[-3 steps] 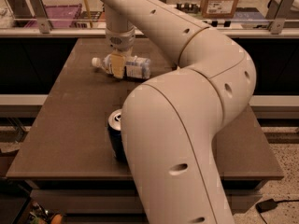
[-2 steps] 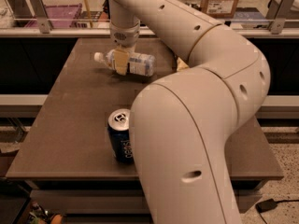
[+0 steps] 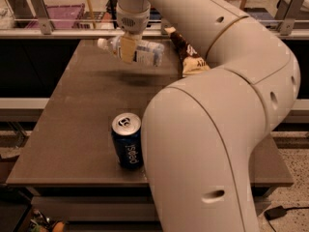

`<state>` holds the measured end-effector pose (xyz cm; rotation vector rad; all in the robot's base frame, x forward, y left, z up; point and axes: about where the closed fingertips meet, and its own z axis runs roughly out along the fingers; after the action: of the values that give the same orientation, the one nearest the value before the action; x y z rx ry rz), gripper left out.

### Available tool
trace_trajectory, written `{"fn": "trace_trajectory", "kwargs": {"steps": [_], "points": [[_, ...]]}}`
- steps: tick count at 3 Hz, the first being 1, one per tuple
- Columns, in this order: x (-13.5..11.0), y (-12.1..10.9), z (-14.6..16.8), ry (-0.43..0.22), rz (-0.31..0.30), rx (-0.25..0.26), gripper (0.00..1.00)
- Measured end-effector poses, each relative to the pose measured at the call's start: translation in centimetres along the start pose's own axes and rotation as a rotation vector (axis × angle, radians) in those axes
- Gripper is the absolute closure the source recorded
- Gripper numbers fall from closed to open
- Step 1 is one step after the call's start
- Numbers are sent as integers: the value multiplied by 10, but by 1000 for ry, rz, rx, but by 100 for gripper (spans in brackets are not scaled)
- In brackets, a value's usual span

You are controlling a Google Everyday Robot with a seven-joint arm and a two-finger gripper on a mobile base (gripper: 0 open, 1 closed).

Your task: Pick blue plastic bottle

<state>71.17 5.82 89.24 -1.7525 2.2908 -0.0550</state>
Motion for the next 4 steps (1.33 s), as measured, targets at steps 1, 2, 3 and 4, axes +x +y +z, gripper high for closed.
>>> {"fn": "trace_trajectory", "kwargs": {"steps": [1,2,3,4], "points": [[-11,-4,-26,-85,-33,37,100],[-25,-4,-51,-216,-73,65,100],[-33,-1,-68,-341,-86,75,100],[-37,5,-81,-473,-87,62,100]]}}
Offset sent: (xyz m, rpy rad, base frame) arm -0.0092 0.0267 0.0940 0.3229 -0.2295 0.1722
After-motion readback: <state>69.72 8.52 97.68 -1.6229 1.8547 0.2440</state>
